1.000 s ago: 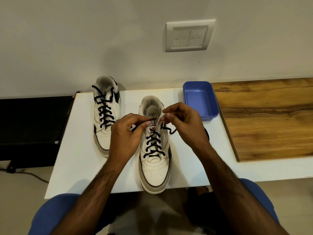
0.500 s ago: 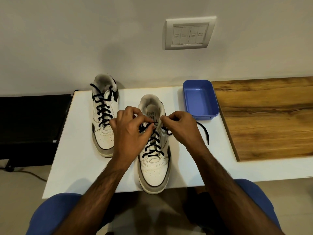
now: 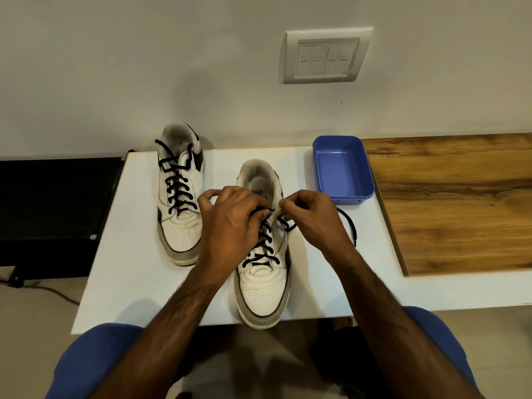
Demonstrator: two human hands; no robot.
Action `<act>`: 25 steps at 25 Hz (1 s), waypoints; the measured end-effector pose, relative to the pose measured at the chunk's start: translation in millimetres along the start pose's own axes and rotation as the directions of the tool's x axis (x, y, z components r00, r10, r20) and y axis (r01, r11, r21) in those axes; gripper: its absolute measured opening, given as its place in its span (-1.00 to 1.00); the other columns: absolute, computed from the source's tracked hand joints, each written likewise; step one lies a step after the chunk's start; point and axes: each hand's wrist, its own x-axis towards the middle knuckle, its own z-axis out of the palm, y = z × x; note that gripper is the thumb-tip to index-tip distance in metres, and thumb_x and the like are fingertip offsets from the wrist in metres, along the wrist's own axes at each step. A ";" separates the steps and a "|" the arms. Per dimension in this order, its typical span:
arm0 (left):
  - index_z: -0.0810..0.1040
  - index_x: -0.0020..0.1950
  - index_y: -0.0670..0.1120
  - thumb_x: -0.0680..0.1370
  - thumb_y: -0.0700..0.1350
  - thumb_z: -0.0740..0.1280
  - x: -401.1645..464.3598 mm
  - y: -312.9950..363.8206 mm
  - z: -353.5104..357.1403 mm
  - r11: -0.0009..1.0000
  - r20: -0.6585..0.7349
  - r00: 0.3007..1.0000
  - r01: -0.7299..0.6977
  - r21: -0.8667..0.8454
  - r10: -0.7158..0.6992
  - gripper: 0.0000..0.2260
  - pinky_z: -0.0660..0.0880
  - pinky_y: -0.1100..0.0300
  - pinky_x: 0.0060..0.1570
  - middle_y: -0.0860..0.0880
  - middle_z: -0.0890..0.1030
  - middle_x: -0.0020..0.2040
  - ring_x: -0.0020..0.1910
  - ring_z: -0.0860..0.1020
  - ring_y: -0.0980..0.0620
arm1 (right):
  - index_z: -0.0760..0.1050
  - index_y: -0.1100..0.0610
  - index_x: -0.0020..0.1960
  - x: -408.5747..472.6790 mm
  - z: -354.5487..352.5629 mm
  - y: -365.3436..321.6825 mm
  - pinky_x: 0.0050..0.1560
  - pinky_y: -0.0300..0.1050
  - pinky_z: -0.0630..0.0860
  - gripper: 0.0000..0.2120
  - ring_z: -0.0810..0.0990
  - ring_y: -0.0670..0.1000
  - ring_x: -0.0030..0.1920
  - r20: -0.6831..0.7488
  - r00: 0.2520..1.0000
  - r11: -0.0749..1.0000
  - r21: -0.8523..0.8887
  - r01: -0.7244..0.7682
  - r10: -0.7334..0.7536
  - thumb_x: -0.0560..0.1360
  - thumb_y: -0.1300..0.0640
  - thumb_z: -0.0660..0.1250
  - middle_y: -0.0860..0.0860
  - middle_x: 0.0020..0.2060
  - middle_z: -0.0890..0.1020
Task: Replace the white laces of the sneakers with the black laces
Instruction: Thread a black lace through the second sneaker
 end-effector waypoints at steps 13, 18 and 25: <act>0.68 -0.10 0.07 0.46 -0.10 0.51 5.5 6.3 2.5 0.979 0.046 0.980 0.195 -0.052 -0.193 -0.92 0.16 0.06 0.06 0.18 0.66 -0.11 0.10 0.50 0.07 | 0.69 0.17 -0.03 -11.0 -5.5 4.2 -0.21 -0.36 0.57 -0.88 0.71 -0.15 -0.21 0.004 0.998 0.995 0.070 0.063 -0.064 0.44 0.26 0.54 -0.05 -0.23 0.73; 0.68 -0.14 0.09 0.46 -0.12 0.53 14.3 7.9 -1.4 0.965 0.119 0.964 0.248 -0.086 -0.237 -0.89 0.13 0.12 0.06 0.32 0.49 -0.22 0.08 0.49 0.08 | 0.72 0.14 -0.01 -12.5 -2.7 8.0 -0.08 -0.24 0.63 -0.87 0.72 -0.14 -0.16 -0.029 0.995 0.989 0.107 0.099 -0.097 0.45 0.26 0.53 -0.06 -0.21 0.74; 0.70 -0.02 0.05 0.52 -0.15 0.47 19.0 7.8 5.8 0.913 0.197 0.926 0.358 -0.196 -0.321 -0.89 0.42 0.32 -0.07 0.03 0.49 -0.02 -0.12 0.45 0.23 | 0.70 0.09 -0.07 -12.4 0.2 9.3 -0.13 -0.29 0.62 -0.89 0.72 -0.12 -0.16 -0.076 0.995 0.985 0.154 0.072 -0.061 0.45 0.26 0.52 -0.06 -0.23 0.74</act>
